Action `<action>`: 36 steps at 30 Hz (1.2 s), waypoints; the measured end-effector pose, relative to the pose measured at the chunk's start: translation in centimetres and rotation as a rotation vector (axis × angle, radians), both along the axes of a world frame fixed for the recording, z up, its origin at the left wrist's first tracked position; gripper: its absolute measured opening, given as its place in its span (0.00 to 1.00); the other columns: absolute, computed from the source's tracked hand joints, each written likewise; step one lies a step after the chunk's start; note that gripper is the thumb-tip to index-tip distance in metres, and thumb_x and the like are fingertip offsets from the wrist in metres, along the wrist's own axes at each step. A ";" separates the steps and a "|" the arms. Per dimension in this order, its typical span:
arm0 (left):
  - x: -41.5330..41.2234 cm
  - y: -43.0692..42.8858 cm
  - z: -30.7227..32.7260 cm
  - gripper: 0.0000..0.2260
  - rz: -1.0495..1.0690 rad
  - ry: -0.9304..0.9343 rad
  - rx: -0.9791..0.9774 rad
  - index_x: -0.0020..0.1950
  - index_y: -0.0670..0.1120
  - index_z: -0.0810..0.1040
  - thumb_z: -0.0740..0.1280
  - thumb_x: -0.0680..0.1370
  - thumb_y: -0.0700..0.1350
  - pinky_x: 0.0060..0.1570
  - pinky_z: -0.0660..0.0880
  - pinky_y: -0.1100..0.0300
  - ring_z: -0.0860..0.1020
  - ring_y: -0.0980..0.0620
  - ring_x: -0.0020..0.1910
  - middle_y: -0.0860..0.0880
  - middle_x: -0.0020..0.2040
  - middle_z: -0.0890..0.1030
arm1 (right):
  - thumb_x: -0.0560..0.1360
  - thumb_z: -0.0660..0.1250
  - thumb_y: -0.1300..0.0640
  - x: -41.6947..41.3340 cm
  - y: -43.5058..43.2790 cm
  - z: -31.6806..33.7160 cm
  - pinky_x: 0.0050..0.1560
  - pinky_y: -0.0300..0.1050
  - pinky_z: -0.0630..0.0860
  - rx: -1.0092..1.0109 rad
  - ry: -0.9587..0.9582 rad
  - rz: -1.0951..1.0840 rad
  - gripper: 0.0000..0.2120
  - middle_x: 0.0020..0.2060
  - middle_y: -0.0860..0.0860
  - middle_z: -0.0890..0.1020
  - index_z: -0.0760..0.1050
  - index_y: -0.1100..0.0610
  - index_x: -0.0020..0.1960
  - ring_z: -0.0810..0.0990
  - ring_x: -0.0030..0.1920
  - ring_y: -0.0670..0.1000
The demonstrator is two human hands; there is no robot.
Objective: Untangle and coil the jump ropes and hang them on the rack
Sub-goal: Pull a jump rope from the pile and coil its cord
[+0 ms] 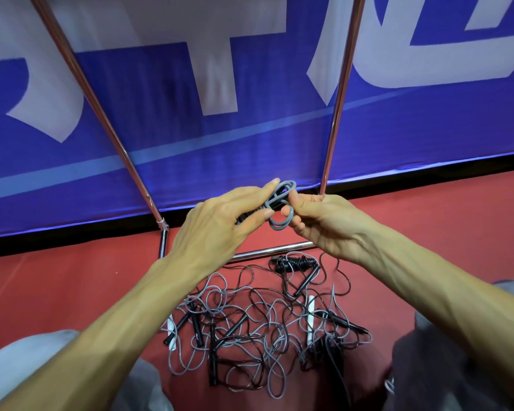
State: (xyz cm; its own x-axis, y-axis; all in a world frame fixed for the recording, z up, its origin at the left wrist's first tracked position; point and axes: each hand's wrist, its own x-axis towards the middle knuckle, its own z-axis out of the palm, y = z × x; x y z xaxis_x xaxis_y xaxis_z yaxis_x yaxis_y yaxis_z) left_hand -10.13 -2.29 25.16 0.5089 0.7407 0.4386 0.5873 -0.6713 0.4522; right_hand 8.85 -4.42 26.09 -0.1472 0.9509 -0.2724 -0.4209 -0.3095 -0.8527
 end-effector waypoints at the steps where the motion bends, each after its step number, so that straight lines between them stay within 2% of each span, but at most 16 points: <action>1: 0.0 -0.1 0.1 0.21 -0.002 0.017 0.030 0.71 0.69 0.63 0.57 0.78 0.62 0.47 0.78 0.49 0.80 0.54 0.54 0.64 0.63 0.76 | 0.70 0.68 0.57 -0.1 -0.1 0.0 0.30 0.30 0.74 0.003 0.026 0.007 0.08 0.30 0.52 0.81 0.78 0.63 0.43 0.74 0.29 0.44; 5: -0.1 -0.2 0.1 0.20 -0.006 0.081 0.078 0.70 0.69 0.65 0.59 0.78 0.61 0.42 0.78 0.50 0.81 0.54 0.52 0.65 0.62 0.76 | 0.72 0.67 0.55 -0.2 0.2 -0.2 0.29 0.31 0.73 0.060 0.033 0.021 0.12 0.32 0.52 0.80 0.74 0.63 0.49 0.72 0.27 0.43; 8: -0.4 0.0 -0.2 0.20 0.046 0.115 0.047 0.69 0.69 0.69 0.62 0.76 0.60 0.44 0.79 0.50 0.79 0.57 0.59 0.67 0.66 0.73 | 0.76 0.66 0.58 -0.1 0.4 -0.4 0.33 0.35 0.74 0.086 -0.035 0.017 0.10 0.35 0.54 0.79 0.72 0.60 0.55 0.73 0.30 0.46; 10: -0.6 0.1 -0.1 0.19 0.070 0.114 0.022 0.68 0.69 0.70 0.63 0.76 0.60 0.48 0.79 0.52 0.76 0.59 0.64 0.68 0.69 0.70 | 0.77 0.65 0.55 -0.1 0.3 -0.2 0.38 0.39 0.72 0.107 -0.043 0.050 0.10 0.35 0.54 0.78 0.74 0.59 0.56 0.73 0.33 0.49; 12: -0.6 0.2 -0.2 0.17 0.074 0.104 0.018 0.65 0.70 0.72 0.66 0.76 0.60 0.48 0.79 0.53 0.75 0.61 0.63 0.69 0.67 0.71 | 0.77 0.65 0.52 -0.1 0.2 0.1 0.36 0.40 0.71 0.120 -0.109 0.057 0.10 0.33 0.53 0.79 0.77 0.58 0.53 0.73 0.33 0.49; 14: -0.6 0.4 -0.4 0.18 0.050 -0.001 -0.050 0.61 0.72 0.74 0.69 0.72 0.62 0.52 0.78 0.52 0.77 0.63 0.61 0.69 0.62 0.76 | 0.76 0.67 0.53 -0.1 0.2 0.2 0.28 0.38 0.67 0.126 -0.257 0.004 0.09 0.27 0.50 0.76 0.80 0.58 0.50 0.69 0.28 0.49; 16: -0.5 0.8 -0.9 0.18 0.062 -0.091 -0.138 0.56 0.74 0.75 0.67 0.66 0.66 0.55 0.78 0.50 0.81 0.59 0.56 0.67 0.55 0.81 | 0.74 0.70 0.54 0.0 0.3 0.1 0.24 0.37 0.60 0.123 -0.398 -0.062 0.08 0.24 0.49 0.72 0.82 0.58 0.47 0.63 0.25 0.48; 18: -0.2 1.2 -1.3 0.17 0.080 -0.083 -0.195 0.53 0.74 0.77 0.67 0.64 0.68 0.53 0.78 0.49 0.82 0.52 0.50 0.64 0.49 0.83 | 0.74 0.70 0.54 0.1 0.2 0.0 0.23 0.36 0.56 0.136 -0.511 -0.095 0.08 0.27 0.51 0.76 0.84 0.58 0.48 0.60 0.24 0.47; 21: 0.2 1.1 -1.1 0.16 0.080 -0.043 -0.210 0.53 0.72 0.76 0.72 0.66 0.63 0.53 0.77 0.50 0.81 0.54 0.51 0.68 0.50 0.82 | 0.74 0.71 0.52 0.3 0.1 -0.1 0.23 0.36 0.58 0.140 -0.622 -0.110 0.08 0.32 0.52 0.76 0.84 0.56 0.47 0.61 0.26 0.47; 24: 0.5 0.9 -0.9 0.17 0.094 0.017 -0.207 0.52 0.72 0.75 0.75 0.69 0.58 0.53 0.76 0.51 0.80 0.55 0.53 0.68 0.52 0.81 | 0.73 0.72 0.55 0.8 0.5 -0.2 0.26 0.38 0.58 0.172 -0.741 -0.148 0.04 0.34 0.53 0.76 0.83 0.55 0.42 0.64 0.34 0.53; 28: 0.4 1.2 -1.0 0.17 0.066 0.093 -0.268 0.52 0.74 0.76 0.76 0.67 0.60 0.54 0.76 0.52 0.80 0.57 0.54 0.65 0.51 0.83 | 0.79 0.64 0.59 0.6 1.0 -0.5 0.26 0.37 0.62 0.201 -0.738 -0.241 0.11 0.32 0.51 0.72 0.76 0.56 0.37 0.65 0.30 0.49; 32: 0.5 1.5 -1.5 0.16 0.069 0.150 -0.318 0.50 0.75 0.76 0.76 0.67 0.60 0.52 0.77 0.53 0.80 0.58 0.52 0.62 0.50 0.84 | 0.80 0.61 0.60 0.4 1.6 -0.8 0.30 0.41 0.63 0.249 -0.665 -0.330 0.11 0.29 0.48 0.68 0.73 0.56 0.38 0.63 0.30 0.48; 36: 0.4 1.7 -1.9 0.14 0.060 0.086 -0.336 0.50 0.72 0.78 0.76 0.68 0.58 0.53 0.76 0.55 0.80 0.59 0.50 0.60 0.49 0.84 | 0.79 0.61 0.61 0.3 1.6 -0.2 0.27 0.40 0.61 0.301 -0.612 -0.256 0.13 0.22 0.44 0.64 0.71 0.54 0.36 0.61 0.25 0.46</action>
State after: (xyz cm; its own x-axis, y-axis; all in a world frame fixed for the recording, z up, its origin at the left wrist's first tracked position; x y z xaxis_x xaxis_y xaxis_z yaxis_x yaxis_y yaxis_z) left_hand -9.78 -0.61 23.27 0.4847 0.8660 0.1228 0.6665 -0.4566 0.5893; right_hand 9.11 -2.87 25.85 0.1852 0.9817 0.0438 0.1310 0.0195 -0.9912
